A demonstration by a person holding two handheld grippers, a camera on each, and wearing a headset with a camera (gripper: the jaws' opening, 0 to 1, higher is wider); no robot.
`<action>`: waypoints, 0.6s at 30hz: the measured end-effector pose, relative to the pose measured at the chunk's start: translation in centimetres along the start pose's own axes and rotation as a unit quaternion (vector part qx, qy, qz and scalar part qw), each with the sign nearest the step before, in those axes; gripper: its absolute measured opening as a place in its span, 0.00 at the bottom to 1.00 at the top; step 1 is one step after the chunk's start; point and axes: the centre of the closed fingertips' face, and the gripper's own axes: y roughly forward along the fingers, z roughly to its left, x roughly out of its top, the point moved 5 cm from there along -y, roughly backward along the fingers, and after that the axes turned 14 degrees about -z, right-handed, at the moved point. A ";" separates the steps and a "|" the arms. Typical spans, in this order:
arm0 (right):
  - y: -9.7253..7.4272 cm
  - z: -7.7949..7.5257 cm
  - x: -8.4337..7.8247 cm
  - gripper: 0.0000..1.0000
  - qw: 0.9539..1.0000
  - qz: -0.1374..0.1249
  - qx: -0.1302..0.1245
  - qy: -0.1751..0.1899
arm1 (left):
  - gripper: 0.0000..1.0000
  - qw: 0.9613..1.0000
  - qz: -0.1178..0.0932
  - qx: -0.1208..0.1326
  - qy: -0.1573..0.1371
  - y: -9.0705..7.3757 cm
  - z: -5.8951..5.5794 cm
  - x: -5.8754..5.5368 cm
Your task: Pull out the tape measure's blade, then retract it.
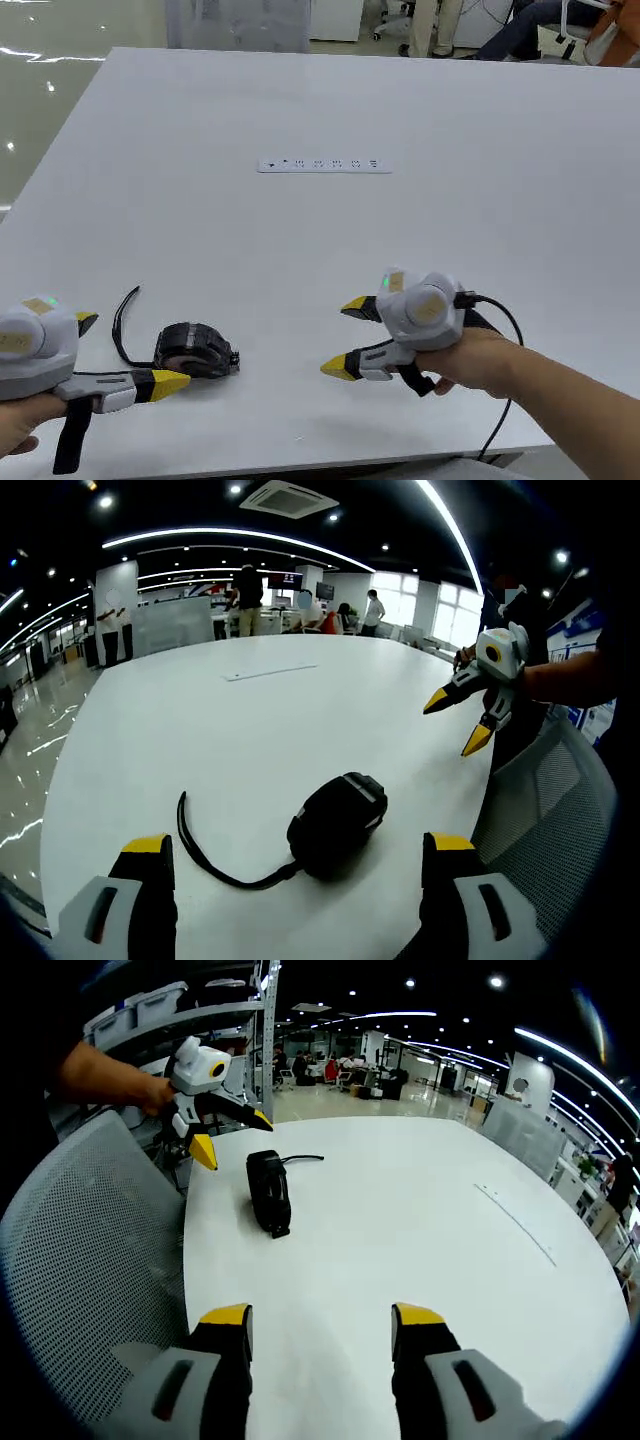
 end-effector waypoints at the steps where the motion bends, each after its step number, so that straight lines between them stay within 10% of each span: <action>1: -0.5 -0.1 -0.3 0.59 1.000 0.000 -0.005 0.002 | 1.00 1.000 -0.001 0.001 -0.005 -0.3 0.1 0.0; 6: -3.4 -0.7 -1.7 0.67 0.999 -0.004 -0.043 0.010 | 0.96 0.998 -0.061 -0.005 0.032 -1.4 0.0 1.4; 18: -9.4 -2.0 -4.9 0.90 0.991 -0.017 -0.125 0.052 | 1.00 0.999 -0.039 -0.002 -0.018 -3.1 0.6 -0.6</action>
